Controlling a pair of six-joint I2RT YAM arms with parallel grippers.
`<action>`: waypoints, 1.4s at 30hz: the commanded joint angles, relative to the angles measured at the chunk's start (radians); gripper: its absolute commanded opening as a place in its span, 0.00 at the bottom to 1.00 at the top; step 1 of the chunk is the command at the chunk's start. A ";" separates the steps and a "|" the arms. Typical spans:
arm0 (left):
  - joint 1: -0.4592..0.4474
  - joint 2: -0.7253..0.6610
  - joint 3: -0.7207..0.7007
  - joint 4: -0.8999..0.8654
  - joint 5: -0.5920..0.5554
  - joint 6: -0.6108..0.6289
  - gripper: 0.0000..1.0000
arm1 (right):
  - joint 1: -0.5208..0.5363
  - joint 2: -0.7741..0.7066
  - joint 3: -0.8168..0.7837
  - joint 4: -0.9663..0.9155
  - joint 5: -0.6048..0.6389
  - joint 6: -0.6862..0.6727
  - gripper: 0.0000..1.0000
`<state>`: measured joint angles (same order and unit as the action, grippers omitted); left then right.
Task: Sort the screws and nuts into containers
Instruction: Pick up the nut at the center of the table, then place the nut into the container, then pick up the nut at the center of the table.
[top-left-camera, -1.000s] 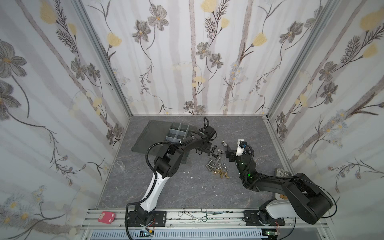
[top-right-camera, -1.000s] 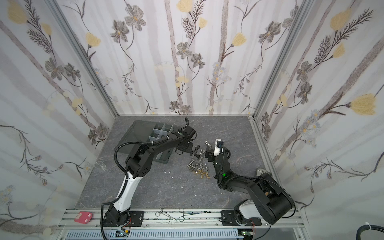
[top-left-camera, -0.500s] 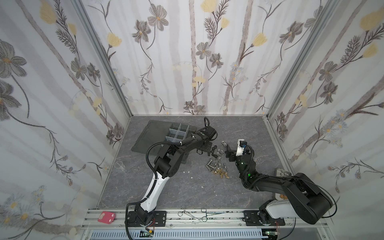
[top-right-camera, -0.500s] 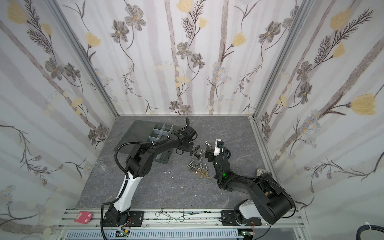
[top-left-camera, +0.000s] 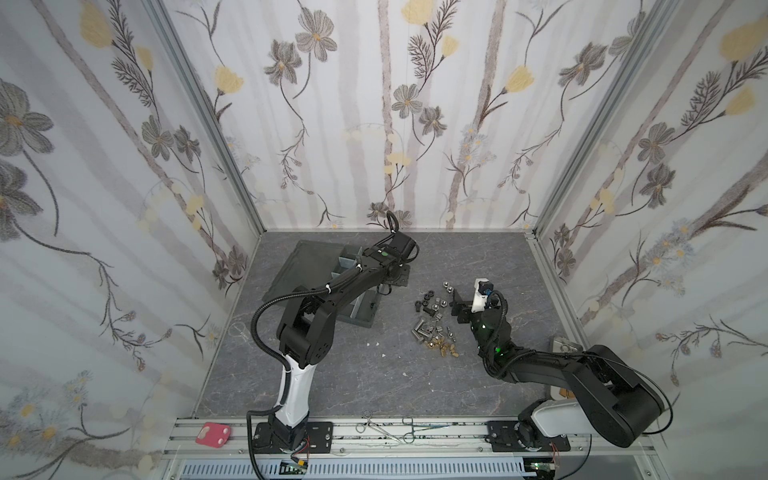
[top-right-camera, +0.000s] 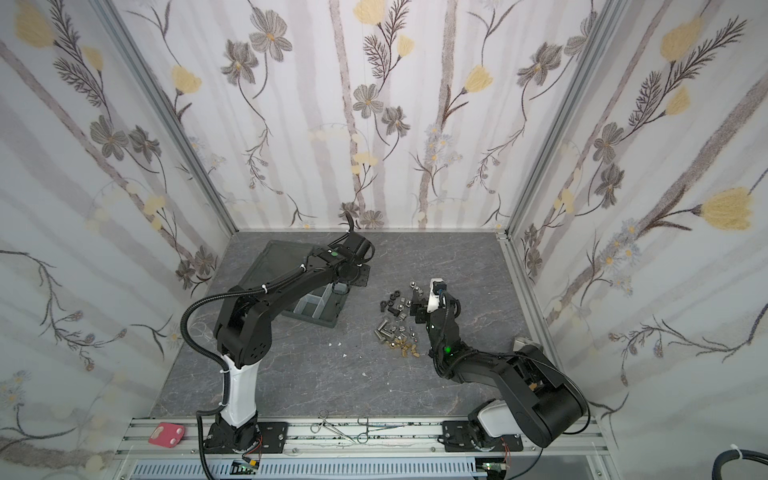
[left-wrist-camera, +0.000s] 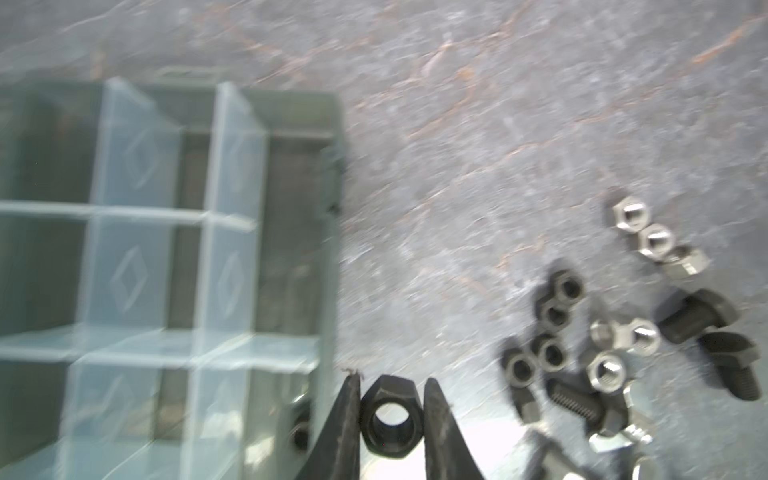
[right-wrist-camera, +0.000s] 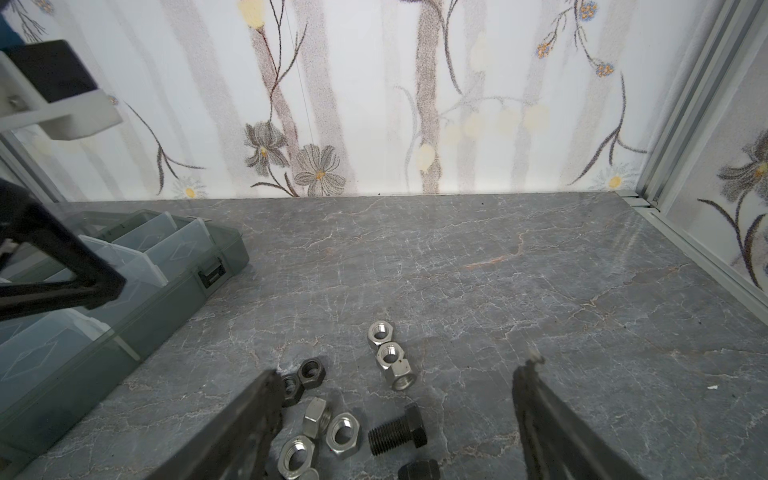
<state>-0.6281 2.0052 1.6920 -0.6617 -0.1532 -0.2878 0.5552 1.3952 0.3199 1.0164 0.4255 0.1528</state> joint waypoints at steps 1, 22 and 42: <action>0.040 -0.072 -0.106 -0.067 -0.061 -0.053 0.22 | 0.001 0.001 0.007 0.025 0.015 0.001 0.86; -0.004 -0.024 -0.040 0.044 -0.023 -0.008 0.45 | 0.001 0.008 0.011 0.026 0.011 0.005 0.86; -0.128 0.294 0.204 0.079 0.195 0.032 0.42 | 0.002 -0.025 -0.022 0.058 0.047 0.008 0.86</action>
<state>-0.7513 2.2848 1.9015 -0.6224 0.0044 -0.2581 0.5552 1.3685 0.2958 1.0286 0.4561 0.1562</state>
